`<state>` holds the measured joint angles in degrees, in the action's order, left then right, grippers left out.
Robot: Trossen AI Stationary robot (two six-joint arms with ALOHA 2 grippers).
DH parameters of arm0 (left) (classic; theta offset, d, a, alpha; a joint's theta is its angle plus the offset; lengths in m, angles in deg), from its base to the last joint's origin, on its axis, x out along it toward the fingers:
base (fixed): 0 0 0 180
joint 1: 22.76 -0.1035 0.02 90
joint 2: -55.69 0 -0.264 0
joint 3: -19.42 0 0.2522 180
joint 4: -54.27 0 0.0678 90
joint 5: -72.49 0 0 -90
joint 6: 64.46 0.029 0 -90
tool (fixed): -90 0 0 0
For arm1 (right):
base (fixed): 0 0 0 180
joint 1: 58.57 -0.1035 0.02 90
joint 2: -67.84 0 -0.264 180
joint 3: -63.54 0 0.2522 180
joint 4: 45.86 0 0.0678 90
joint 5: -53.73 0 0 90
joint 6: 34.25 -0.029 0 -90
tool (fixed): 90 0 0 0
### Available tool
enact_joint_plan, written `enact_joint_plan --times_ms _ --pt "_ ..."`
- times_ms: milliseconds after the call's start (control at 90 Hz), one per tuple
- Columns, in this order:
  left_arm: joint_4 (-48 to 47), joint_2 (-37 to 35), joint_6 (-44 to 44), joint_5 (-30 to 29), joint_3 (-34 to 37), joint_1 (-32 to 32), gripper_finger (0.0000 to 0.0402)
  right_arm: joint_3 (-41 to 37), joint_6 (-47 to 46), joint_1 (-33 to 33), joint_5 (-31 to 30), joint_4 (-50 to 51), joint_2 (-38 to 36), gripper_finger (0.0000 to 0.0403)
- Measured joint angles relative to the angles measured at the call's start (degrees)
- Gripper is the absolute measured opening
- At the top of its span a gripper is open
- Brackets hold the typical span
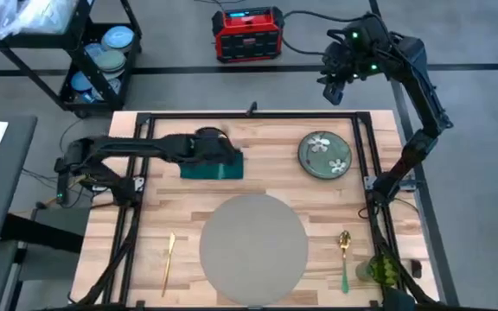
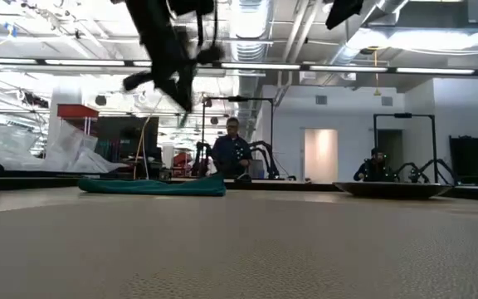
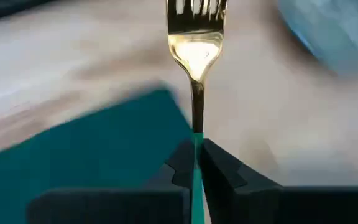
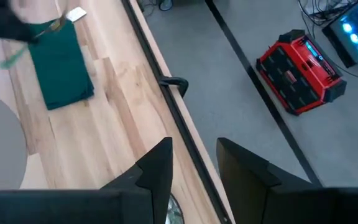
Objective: Set table place
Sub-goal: Put the green fork on the green napkin
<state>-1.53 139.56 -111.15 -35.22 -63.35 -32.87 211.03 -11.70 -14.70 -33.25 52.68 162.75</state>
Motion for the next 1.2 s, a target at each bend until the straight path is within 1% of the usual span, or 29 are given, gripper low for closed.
enact_joint_plan --times_ms 33,100,133,200,267,433,489,544,678,756,811,900,1011,1200 --pt "-0.3 -1.2 6.8 6.0 0.0 -0.9 0.0000 0.0 -0.1 0.2 0.0 0.0 0.0 0.0113" --pt "-1.7 -2.8 16.2 15.7 0.0 -3.1 0.0000 0.0 -0.4 0.2 -0.1 0.0 0.0 0.0113" --pt "-4.0 -3.3 20.6 19.0 0.0 -4.5 0.0000 0.0 -0.7 0.2 -0.1 0.0 0.0 0.0113" --pt "-9.1 -3.7 30.2 23.1 0.0 -7.3 0.0000 0.0 -1.8 0.0 0.0 0.0 0.0 0.0113" --pt "-13.1 -3.7 39.9 25.0 0.0 -10.1 0.0000 0.0 -3.3 -0.1 0.1 0.0 0.0 0.0113" --pt "-21.7 -1.2 66.4 25.9 0.0 -15.3 0.0000 0.0 -8.1 0.0 0.1 0.0 0.0 0.0113" --pt "-22.9 0.0 73.2 27.1 0.0 -16.4 0.0000 0.0 -9.4 -0.1 0.1 -0.1 0.0 0.0113" --pt "-23.4 1.4 78.1 27.7 0.0 -17.0 0.0000 0.0 -10.7 -0.5 0.1 -0.3 0.0 0.0113" --pt "-22.4 6.2 84.4 27.9 0.0 -18.3 0.0000 0.0 -12.3 -2.0 0.0 -1.3 0.0 0.0113" --pt "-21.2 9.6 86.4 27.8 0.0 -19.5 0.0000 0.0 -12.3 -2.9 0.1 -1.5 0.0 0.0113" --pt "-19.7 12.3 86.4 27.2 0.0 -20.5 0.0000 0.0 -12.3 -3.6 0.1 -1.6 0.0 0.0113" --pt "-17.6 16.1 84.0 26.3 0.0 -22.1 0.0000 0.0 -12.7 -4.7 0.0 -1.9 0.0 0.0113" --pt "-17.1 20.0 82.8 26.2 -1.1 -23.3 0.0000 0.0 -12.7 -5.5 0.0 -2.2 0.0 0.0113" --pt "-16.1 22.3 85.0 25.8 -2.1 -23.2 0.0000 0.0 -12.7 -6.0 0.0 -2.2 0.0 0.0113"
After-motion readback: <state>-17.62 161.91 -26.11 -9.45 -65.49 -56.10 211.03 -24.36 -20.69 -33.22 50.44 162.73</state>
